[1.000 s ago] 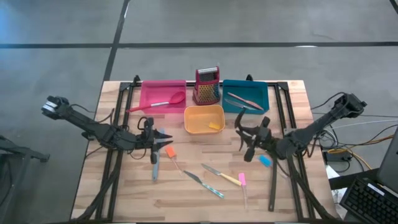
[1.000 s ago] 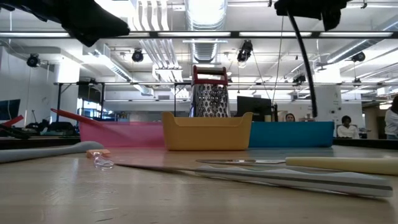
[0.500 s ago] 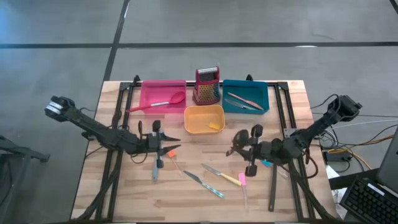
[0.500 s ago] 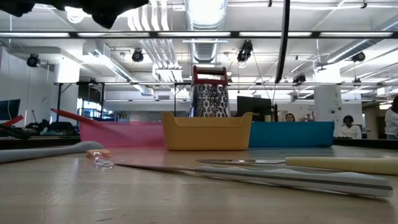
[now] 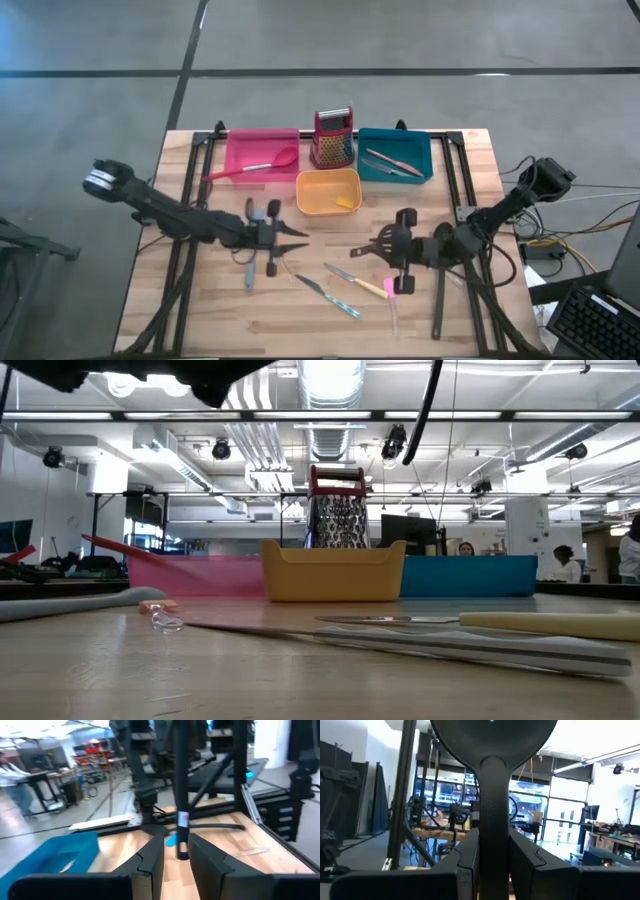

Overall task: Pick & Place Kitchen Items
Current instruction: Put the left black serving spoon into the red bin

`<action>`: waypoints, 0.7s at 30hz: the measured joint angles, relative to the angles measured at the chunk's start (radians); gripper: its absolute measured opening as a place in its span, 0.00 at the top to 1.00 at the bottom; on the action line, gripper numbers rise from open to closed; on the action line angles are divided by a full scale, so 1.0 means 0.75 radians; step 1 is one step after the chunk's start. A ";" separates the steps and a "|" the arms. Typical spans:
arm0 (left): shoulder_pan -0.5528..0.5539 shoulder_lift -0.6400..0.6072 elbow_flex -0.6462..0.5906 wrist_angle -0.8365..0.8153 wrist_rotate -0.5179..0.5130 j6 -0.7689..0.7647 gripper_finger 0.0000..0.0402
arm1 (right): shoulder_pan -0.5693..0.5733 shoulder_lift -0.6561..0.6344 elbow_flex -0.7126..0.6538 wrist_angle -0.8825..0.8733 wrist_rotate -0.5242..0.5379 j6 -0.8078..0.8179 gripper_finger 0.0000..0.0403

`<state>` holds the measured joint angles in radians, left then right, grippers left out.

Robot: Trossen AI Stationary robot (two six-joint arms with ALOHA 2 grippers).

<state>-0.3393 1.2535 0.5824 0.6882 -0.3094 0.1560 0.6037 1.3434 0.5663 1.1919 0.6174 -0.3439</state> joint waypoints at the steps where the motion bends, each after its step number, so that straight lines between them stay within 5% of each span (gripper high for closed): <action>1: 0.008 0.039 0.027 -0.001 0.021 -0.002 0.75 | 0.000 -0.001 0.000 0.000 0.000 0.000 0.85; 11: 0.052 0.373 0.377 -0.158 0.037 0.036 0.52 | 0.001 -0.005 0.000 -0.015 0.003 0.004 0.85; 21: 0.052 0.602 0.612 -0.214 0.040 0.116 0.49 | 0.001 -0.005 0.000 -0.018 0.002 0.005 0.85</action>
<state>-0.3004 1.7049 1.0416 0.5277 -0.2798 0.2428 0.6041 1.3396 0.5663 1.1783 0.6189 -0.3405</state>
